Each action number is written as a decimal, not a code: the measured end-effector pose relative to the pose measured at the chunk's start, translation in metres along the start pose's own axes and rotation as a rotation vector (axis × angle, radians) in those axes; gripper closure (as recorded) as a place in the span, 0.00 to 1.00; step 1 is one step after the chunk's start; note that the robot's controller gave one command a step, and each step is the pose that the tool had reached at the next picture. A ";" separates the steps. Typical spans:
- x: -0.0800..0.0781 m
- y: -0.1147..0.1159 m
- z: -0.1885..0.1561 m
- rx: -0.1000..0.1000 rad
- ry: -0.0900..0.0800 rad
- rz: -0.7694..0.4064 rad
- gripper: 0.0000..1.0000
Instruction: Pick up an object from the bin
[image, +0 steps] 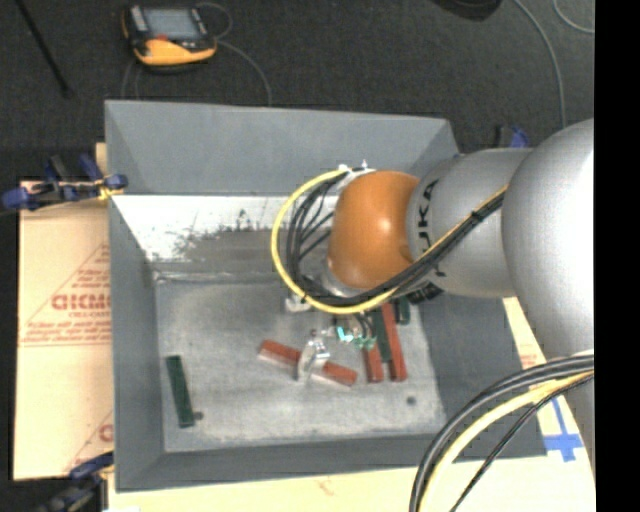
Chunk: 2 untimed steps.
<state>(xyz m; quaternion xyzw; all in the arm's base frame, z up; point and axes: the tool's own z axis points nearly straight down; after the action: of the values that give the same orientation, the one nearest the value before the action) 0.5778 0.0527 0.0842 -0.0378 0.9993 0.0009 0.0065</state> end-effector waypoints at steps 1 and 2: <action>0.004 0.000 0.001 0.000 0.017 0.002 1.00; 0.003 0.000 0.001 0.000 0.016 0.003 1.00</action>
Offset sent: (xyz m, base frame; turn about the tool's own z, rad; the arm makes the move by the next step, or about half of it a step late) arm 0.0000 0.0000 0.0000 0.0000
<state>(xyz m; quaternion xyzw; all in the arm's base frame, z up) 0.5744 0.0527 0.0829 -0.0365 0.9993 0.0008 -0.0016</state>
